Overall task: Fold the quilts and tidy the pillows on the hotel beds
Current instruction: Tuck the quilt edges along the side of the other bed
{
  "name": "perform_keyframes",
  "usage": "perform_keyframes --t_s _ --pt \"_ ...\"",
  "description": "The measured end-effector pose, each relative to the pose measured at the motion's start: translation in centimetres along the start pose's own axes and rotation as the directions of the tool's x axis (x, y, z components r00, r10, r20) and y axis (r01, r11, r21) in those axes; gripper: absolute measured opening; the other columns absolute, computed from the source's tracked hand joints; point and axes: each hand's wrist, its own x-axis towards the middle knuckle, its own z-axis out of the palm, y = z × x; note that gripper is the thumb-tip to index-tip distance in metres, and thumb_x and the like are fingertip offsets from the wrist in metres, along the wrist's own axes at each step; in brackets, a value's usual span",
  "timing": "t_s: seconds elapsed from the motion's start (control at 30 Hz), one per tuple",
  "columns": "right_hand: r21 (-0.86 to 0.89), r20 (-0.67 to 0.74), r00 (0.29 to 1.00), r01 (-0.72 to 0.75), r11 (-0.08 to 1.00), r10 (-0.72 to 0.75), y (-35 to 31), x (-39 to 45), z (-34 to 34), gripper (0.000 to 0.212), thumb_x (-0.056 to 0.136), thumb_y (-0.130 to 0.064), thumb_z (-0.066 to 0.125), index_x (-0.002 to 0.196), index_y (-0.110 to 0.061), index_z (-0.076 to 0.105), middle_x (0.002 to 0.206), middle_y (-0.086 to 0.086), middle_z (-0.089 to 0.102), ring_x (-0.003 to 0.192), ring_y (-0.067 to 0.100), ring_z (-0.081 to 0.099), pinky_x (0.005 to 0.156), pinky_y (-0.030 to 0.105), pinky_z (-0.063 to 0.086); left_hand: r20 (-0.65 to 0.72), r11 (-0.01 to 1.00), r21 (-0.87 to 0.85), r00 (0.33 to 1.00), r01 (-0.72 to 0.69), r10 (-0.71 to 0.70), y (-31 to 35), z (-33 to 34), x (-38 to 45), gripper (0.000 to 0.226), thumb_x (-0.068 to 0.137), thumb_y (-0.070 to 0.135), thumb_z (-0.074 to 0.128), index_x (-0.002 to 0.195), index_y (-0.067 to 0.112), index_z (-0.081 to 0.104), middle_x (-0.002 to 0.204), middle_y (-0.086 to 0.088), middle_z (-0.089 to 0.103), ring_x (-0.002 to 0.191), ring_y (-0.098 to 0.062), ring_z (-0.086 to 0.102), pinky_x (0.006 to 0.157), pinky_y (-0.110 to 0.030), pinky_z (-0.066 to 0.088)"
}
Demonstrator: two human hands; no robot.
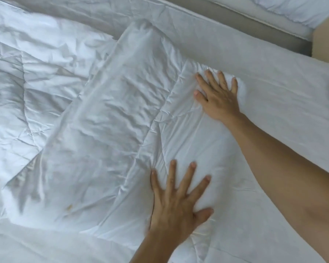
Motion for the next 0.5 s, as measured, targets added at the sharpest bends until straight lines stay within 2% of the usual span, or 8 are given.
perform_keyframes --t_s 0.1,0.23,0.3,0.37,0.43,0.5 --pt "0.039 0.017 1.000 0.004 0.999 -0.005 0.3 0.8 1.4 0.063 0.098 -0.071 0.008 0.158 -0.051 0.001 0.171 -0.014 0.001 0.158 0.018 -0.001 0.123 0.058 -0.006 0.004 1.000 -0.010 1.000 -0.008 0.008 0.0 0.7 0.2 0.076 0.092 0.079 0.033 0.158 0.045 0.018 0.170 0.000 0.009 0.154 -0.045 0.005 0.106 -0.082 0.011" --pt "0.063 -0.006 1.000 -0.013 0.998 0.013 -0.3 0.3 0.2 0.063 0.099 -0.069 0.008 0.159 -0.048 0.002 0.172 -0.010 0.001 0.158 0.024 -0.002 0.123 0.061 -0.003 -0.082 0.997 -0.056 0.995 0.047 -0.052 -0.4 -1.4 0.0 0.073 0.094 0.078 0.029 0.158 0.044 0.020 0.170 0.002 0.012 0.155 -0.042 0.006 0.112 -0.077 0.012" --pt "0.136 -0.036 0.999 0.000 0.991 0.005 -1.9 -1.4 -0.9 0.064 0.100 -0.067 0.012 0.159 -0.047 0.003 0.172 -0.007 0.000 0.158 0.028 -0.005 0.122 0.063 -0.003 -0.175 0.987 -0.068 0.973 0.144 -0.154 -2.2 -3.4 -0.2 0.069 0.097 0.075 0.026 0.158 0.042 0.025 0.168 0.000 0.019 0.154 -0.041 0.013 0.115 -0.072 0.014" --pt "0.180 -0.030 0.997 0.075 0.981 -0.070 -4.7 -4.3 -1.1 0.065 0.099 -0.068 0.015 0.159 -0.047 0.001 0.172 -0.006 -0.003 0.158 0.029 -0.006 0.122 0.063 -0.002 -0.261 0.959 -0.033 0.924 0.282 -0.281 -6.2 -5.2 -0.8 0.066 0.099 0.071 0.022 0.157 0.040 0.029 0.167 -0.001 0.024 0.153 -0.041 0.017 0.116 -0.069 0.014" --pt "0.154 -0.042 0.985 0.172 0.973 -0.168 -7.7 -8.0 0.2 0.066 0.097 -0.070 0.015 0.158 -0.049 -0.001 0.172 -0.007 -0.004 0.158 0.030 -0.005 0.121 0.064 -0.001 -0.280 0.897 -0.012 0.860 0.442 -0.427 -11.4 -6.1 -2.2 0.065 0.098 0.070 0.022 0.157 0.043 0.025 0.168 0.002 0.022 0.154 -0.040 0.015 0.115 -0.070 0.013" --pt "0.104 -0.041 0.978 0.207 0.973 -0.204 -9.8 -10.2 2.2 0.067 0.097 -0.070 0.014 0.158 -0.049 -0.001 0.172 -0.007 -0.003 0.158 0.028 -0.005 0.121 0.063 -0.001 -0.239 0.817 -0.039 0.789 0.575 -0.566 -16.2 -5.7 -4.0 0.068 0.094 0.075 0.020 0.157 0.051 0.012 0.169 0.006 0.014 0.153 -0.041 0.012 0.112 -0.074 0.014"
